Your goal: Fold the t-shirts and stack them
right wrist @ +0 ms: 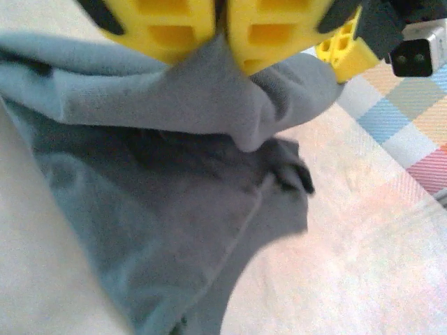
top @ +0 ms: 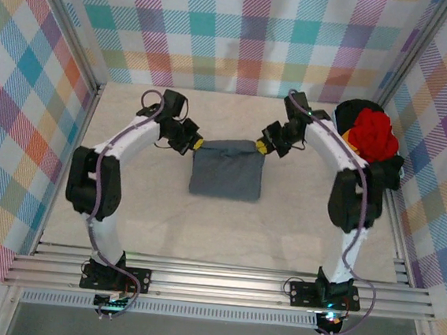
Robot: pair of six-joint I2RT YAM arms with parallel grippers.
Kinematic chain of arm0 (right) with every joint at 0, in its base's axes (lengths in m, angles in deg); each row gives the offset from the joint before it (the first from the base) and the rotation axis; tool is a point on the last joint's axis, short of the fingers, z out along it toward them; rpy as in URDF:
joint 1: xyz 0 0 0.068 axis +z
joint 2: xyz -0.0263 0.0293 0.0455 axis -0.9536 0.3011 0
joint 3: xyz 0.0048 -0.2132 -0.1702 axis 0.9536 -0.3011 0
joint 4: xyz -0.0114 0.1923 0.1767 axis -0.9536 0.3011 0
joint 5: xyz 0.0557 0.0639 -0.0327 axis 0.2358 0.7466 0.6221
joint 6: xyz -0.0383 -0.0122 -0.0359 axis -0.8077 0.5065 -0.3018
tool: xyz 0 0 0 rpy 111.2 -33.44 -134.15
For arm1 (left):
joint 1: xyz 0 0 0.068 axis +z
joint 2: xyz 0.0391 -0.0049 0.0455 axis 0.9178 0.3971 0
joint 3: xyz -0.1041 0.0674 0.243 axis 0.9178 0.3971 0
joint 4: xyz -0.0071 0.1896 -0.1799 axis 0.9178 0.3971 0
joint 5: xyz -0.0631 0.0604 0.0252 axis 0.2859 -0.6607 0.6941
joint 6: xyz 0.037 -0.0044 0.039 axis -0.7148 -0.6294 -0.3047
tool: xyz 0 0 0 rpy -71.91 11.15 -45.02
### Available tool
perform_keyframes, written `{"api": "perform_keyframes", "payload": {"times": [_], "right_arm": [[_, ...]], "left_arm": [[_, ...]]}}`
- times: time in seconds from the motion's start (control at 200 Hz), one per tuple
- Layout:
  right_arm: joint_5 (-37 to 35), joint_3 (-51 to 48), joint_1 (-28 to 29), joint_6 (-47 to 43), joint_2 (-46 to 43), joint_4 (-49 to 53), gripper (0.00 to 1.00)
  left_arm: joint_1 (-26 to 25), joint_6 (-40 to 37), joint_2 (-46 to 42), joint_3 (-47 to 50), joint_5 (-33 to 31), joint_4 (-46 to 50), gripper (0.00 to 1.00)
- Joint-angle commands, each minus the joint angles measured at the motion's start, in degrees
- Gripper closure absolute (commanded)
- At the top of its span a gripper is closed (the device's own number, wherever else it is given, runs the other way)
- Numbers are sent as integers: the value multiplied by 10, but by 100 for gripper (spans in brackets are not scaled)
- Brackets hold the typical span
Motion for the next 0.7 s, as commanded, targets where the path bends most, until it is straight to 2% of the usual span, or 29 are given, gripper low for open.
{"api": "perform_keyframes", "payload": {"times": [0.0,0.025,0.04,0.145,0.225,0.325,0.425,0.5,0.58,0.695], "right_arm": [[-5,68,-10,-42,56,38,73],[-9,78,-13,-47,65,41,66],[-13,85,-15,-49,69,44,63],[-47,110,-20,-86,65,48,47],[-66,104,-20,-118,32,53,44],[-74,19,-20,-149,-50,16,44],[-82,-113,-13,-168,-155,-35,44],[-77,-232,-1,-167,-245,-99,42],[-51,-356,6,-147,-340,-188,40],[-13,-472,11,-113,-430,-271,39]], "left_arm": [[11,-29,32,-53,-28,13,80],[11,-32,39,-70,-33,15,62],[12,-34,42,-78,-34,15,55],[11,-53,21,-99,-71,16,35],[1,-52,-28,-70,-84,14,34],[-33,-11,-117,42,-84,-16,37],[-102,101,-218,203,-93,-101,37],[-182,207,-268,299,-144,-183,35],[-259,305,-279,371,-213,-290,32],[-299,387,-228,419,-265,-415,30]]}}
